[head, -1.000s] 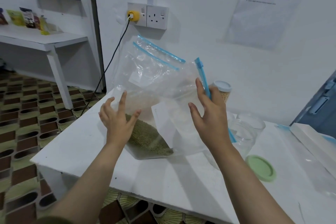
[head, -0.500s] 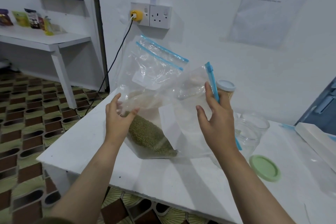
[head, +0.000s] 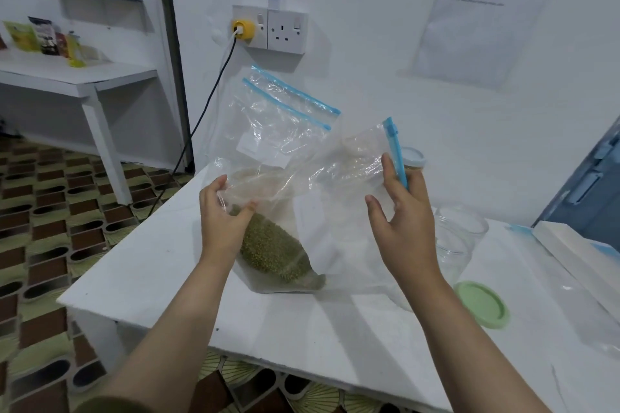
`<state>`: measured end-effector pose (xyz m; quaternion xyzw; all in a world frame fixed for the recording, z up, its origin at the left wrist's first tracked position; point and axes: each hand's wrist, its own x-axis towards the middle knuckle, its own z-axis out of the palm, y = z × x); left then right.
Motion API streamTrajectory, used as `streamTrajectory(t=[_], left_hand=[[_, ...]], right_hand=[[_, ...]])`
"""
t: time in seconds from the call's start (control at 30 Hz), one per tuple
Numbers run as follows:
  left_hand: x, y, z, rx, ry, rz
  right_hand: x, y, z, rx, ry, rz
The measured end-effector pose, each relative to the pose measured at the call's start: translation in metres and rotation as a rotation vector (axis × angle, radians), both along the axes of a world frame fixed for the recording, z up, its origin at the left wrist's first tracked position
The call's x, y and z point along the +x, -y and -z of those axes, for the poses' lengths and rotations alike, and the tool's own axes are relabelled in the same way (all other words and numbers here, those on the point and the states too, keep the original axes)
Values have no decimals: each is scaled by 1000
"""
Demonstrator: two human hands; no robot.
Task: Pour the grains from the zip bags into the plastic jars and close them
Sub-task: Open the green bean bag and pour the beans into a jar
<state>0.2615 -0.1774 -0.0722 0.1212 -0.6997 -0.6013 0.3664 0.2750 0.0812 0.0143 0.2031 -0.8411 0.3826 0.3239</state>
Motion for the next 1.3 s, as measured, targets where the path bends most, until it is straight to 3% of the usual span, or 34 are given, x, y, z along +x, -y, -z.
streamTrajectory(t=[0.3, 0.63, 0.87, 1.3], left_hand=[[-30, -10, -63, -79, -117, 1], [-64, -32, -179, -194, -230, 71], [-75, -50, -199, -341, -310, 46], [-87, -57, -208, -391, -359, 24]], right_hand=[[-7, -15, -39, -38, -76, 17], [-30, -49, -84, -241, -79, 26], [-39, -71, -88, -337, -74, 50], [-46, -81, -68, -440, 21, -16]])
